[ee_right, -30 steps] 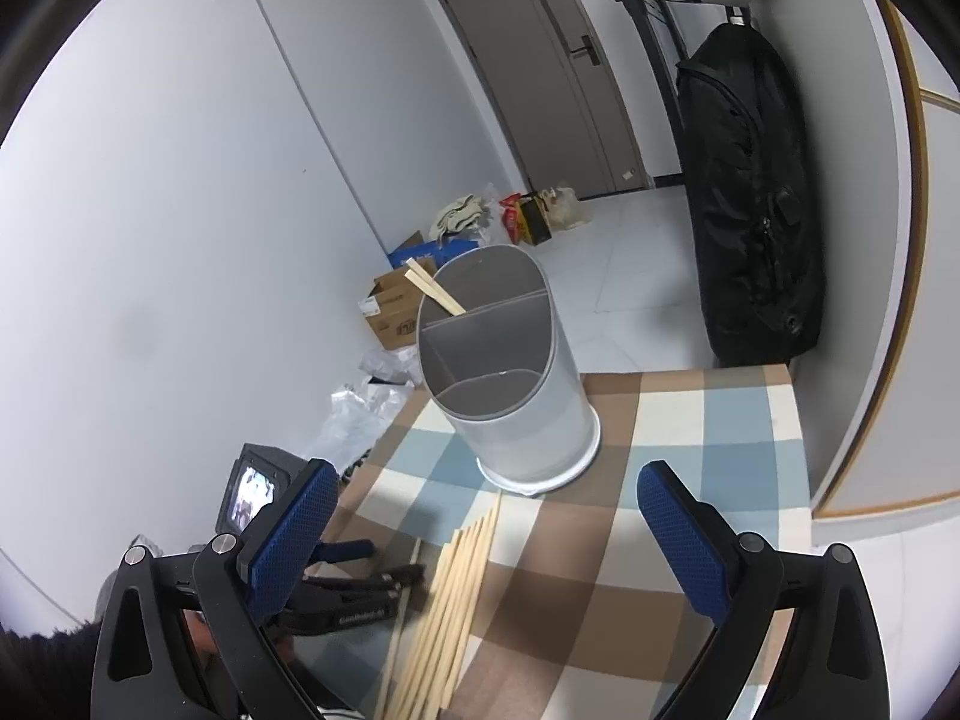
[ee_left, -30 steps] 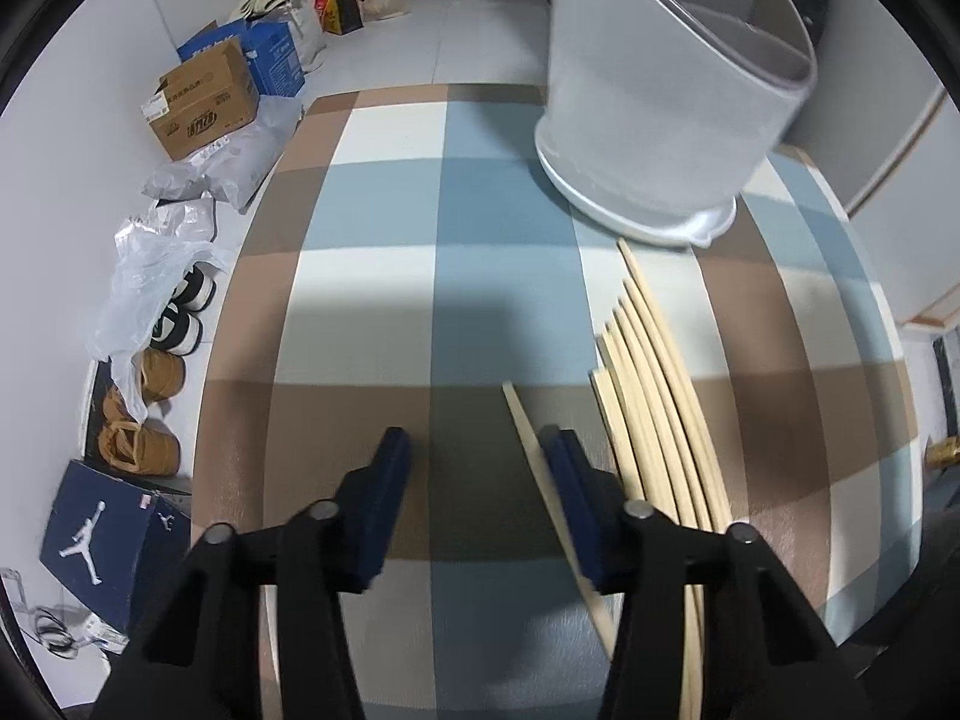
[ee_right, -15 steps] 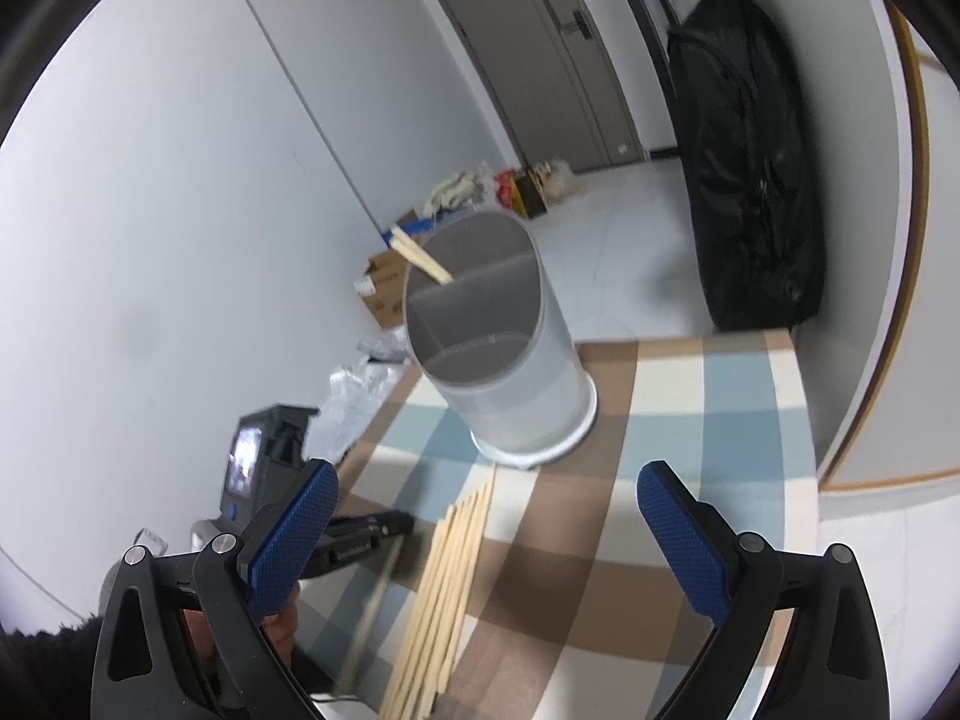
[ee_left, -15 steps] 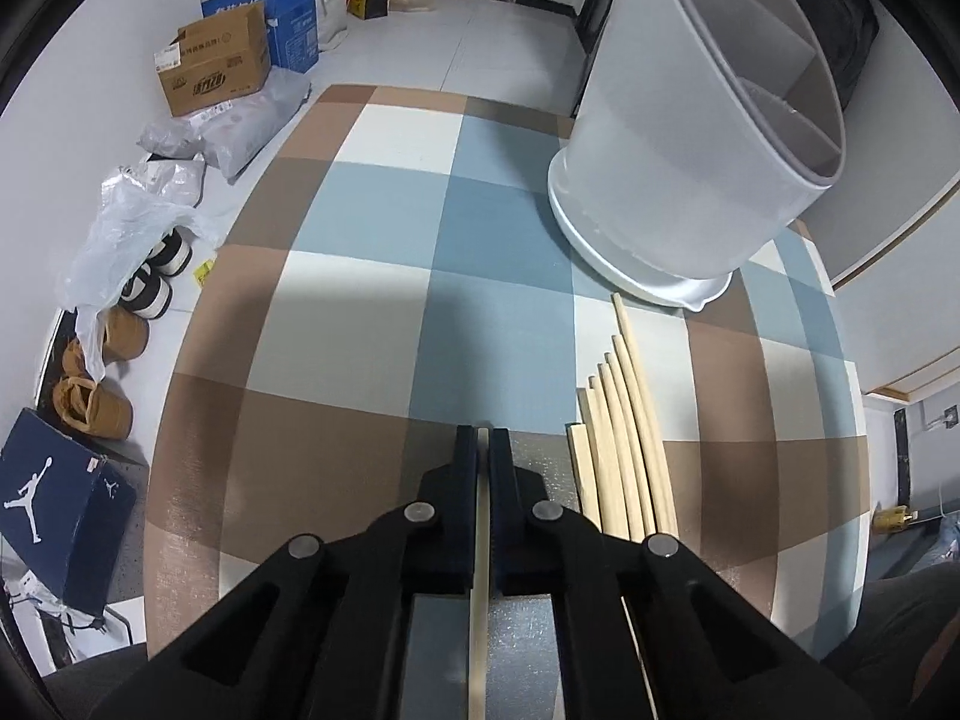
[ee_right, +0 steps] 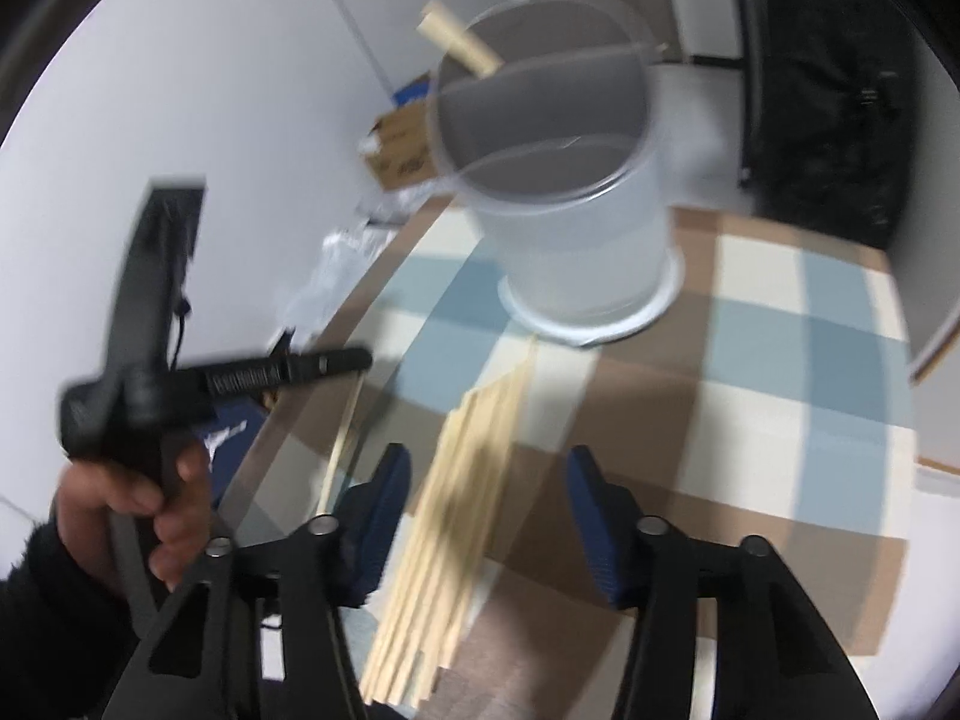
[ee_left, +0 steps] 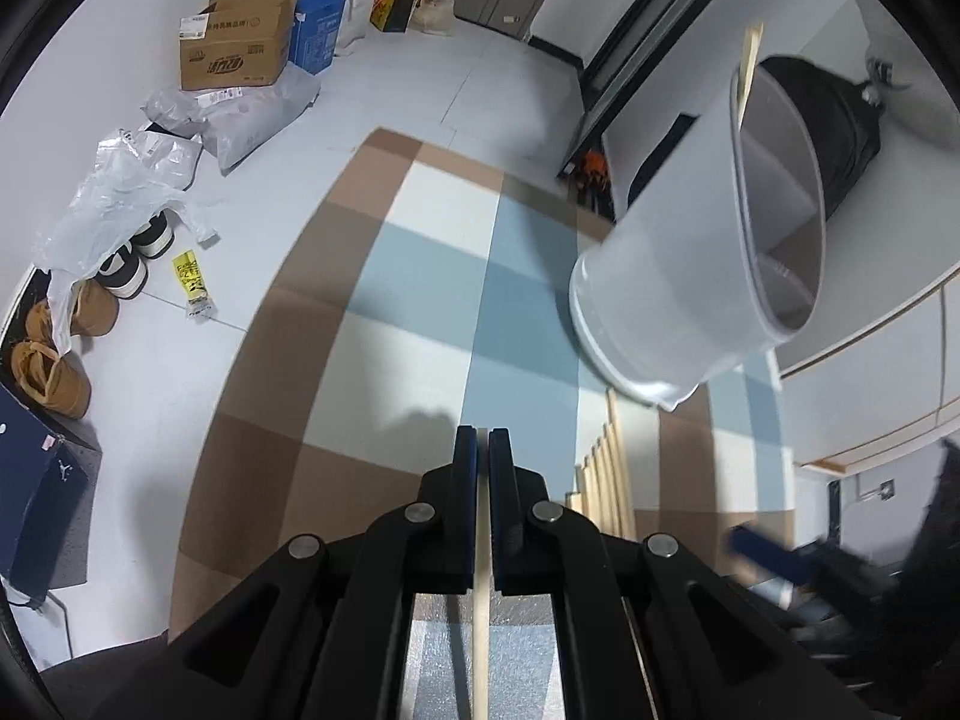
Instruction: Organize utensils
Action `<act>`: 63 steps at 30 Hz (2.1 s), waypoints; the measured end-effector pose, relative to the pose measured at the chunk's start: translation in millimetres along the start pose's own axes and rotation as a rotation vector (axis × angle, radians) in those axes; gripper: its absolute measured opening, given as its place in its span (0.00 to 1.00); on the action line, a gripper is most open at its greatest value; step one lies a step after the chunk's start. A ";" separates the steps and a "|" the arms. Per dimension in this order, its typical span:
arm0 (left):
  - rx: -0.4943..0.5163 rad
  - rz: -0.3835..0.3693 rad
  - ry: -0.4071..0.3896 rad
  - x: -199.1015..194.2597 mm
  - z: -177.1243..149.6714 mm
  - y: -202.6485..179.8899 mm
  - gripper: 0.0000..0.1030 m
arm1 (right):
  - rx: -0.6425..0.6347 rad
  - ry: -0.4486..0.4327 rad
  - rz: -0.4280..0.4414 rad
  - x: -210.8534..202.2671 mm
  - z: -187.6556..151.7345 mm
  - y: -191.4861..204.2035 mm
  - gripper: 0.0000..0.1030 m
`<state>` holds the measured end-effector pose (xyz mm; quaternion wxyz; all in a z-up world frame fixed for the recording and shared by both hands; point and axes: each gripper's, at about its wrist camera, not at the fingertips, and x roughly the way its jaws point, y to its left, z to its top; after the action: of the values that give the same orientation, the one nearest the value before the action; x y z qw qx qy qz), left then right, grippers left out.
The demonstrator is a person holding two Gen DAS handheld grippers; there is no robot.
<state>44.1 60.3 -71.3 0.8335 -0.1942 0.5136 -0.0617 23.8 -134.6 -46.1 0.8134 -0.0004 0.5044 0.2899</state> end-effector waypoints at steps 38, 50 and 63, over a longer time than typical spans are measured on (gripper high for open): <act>-0.003 -0.104 -0.075 -29.2 8.1 12.1 0.00 | -0.136 0.049 -0.156 66.4 18.5 37.3 0.06; 0.059 -0.145 -0.142 -50.1 3.2 -7.7 0.00 | -0.037 -0.329 -0.108 -36.2 35.0 22.4 0.05; 0.148 -0.199 -0.258 -84.3 4.6 -44.5 0.00 | -0.025 -0.495 -0.105 -98.4 41.7 11.0 0.04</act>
<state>13.3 46.2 18.0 0.8942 -0.1888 0.3747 -0.1562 21.1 -159.6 58.4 0.9259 0.0342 0.2856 0.2449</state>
